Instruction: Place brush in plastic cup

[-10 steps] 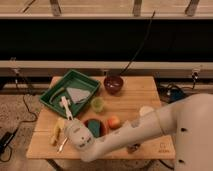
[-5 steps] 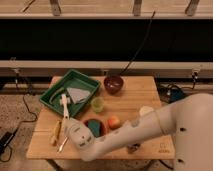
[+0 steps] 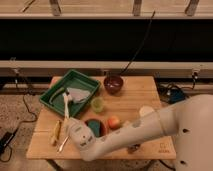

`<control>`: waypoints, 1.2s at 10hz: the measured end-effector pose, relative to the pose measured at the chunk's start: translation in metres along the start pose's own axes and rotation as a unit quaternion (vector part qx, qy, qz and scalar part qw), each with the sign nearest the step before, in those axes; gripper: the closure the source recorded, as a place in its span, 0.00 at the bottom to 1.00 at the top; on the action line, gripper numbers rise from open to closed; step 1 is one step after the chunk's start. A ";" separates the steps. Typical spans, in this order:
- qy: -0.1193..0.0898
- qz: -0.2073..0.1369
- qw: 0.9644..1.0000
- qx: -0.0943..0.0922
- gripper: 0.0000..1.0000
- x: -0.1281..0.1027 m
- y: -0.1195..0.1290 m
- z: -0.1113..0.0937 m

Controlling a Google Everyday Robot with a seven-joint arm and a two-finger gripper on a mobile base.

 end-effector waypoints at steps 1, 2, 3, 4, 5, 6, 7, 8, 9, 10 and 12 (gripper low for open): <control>0.003 0.004 1.000 -0.001 0.94 0.003 0.001 -0.001; 0.006 0.006 1.000 0.000 0.94 0.006 0.000 -0.003; 0.009 0.009 1.000 0.001 0.94 0.009 0.000 -0.004; 0.016 0.015 1.000 0.001 0.94 0.016 0.000 -0.007; 0.021 0.019 1.000 0.000 0.94 0.022 0.001 -0.008; 0.025 0.023 0.999 0.000 0.94 0.026 0.001 -0.010; 0.031 0.028 0.999 -0.001 0.94 0.032 0.003 -0.011; 0.036 0.032 0.999 -0.002 0.94 0.038 0.004 -0.013; 0.041 0.036 0.999 -0.003 0.94 0.042 0.005 -0.015; 0.047 0.041 0.998 -0.005 0.94 0.048 0.008 -0.017; 0.054 0.049 0.997 -0.011 0.94 0.056 0.013 -0.021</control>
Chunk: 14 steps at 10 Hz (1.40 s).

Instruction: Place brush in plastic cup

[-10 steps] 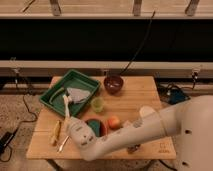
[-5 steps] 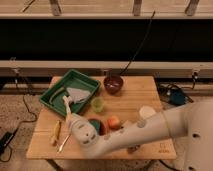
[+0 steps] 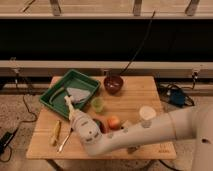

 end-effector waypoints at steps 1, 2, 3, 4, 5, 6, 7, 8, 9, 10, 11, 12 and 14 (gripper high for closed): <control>0.003 0.004 1.000 -0.004 0.94 0.003 0.004 -0.003; 0.006 0.008 1.000 -0.008 0.94 0.007 0.009 -0.007; 0.007 0.012 1.000 -0.011 0.94 0.009 0.013 -0.009; 0.005 0.014 1.000 -0.011 0.94 0.009 0.015 -0.011; -0.004 0.015 1.000 -0.011 0.94 0.003 0.016 -0.014; -0.013 0.016 1.000 -0.009 0.94 -0.007 0.014 -0.015; -0.021 0.016 1.000 -0.007 0.94 -0.015 0.011 -0.014; -0.030 0.015 0.999 -0.005 0.94 -0.027 0.006 -0.011; -0.036 0.014 0.999 -0.003 0.94 -0.033 0.003 -0.009; -0.038 0.015 0.999 -0.003 0.94 -0.036 0.003 -0.008; -0.041 0.016 0.999 -0.003 0.92 -0.038 0.003 -0.007; -0.044 0.016 0.999 -0.003 0.82 -0.042 0.003 -0.006; -0.047 0.017 0.999 -0.005 0.64 -0.046 0.003 -0.005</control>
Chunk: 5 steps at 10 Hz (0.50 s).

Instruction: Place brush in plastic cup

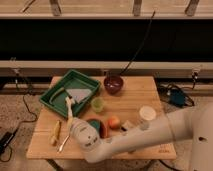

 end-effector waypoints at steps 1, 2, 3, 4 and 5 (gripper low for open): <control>0.000 0.001 1.000 -0.002 0.52 -0.002 0.001 0.001; 0.001 0.003 1.000 -0.004 0.42 -0.003 0.001 0.002; 0.002 0.004 1.000 -0.006 0.34 -0.004 0.002 0.003; 0.003 0.005 1.000 -0.007 0.24 -0.004 0.002 0.004; 0.004 0.006 1.000 -0.009 0.20 -0.004 0.002 0.004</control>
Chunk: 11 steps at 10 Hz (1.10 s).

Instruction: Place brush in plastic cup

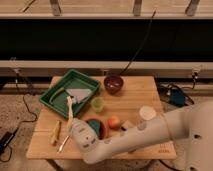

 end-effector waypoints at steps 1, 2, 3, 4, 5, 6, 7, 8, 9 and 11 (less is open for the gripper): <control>0.001 0.001 1.000 -0.001 0.20 0.000 0.000 0.000; 0.002 0.001 1.000 -0.001 0.20 0.000 -0.001 0.001; 0.002 0.002 1.000 -0.002 0.20 0.000 -0.001 0.001; 0.003 0.003 1.000 -0.003 0.20 0.000 -0.001 0.002; 0.003 0.003 1.000 -0.003 0.20 0.000 -0.001 0.002; 0.002 0.005 1.000 -0.003 0.20 0.000 -0.001 0.002; 0.001 0.006 1.000 -0.003 0.20 -0.001 -0.002 0.002; 0.001 0.009 1.000 -0.003 0.20 -0.002 -0.002 0.002; 0.000 0.013 1.000 -0.003 0.20 -0.004 -0.004 0.002; -0.001 0.016 1.000 -0.002 0.20 -0.005 -0.005 0.002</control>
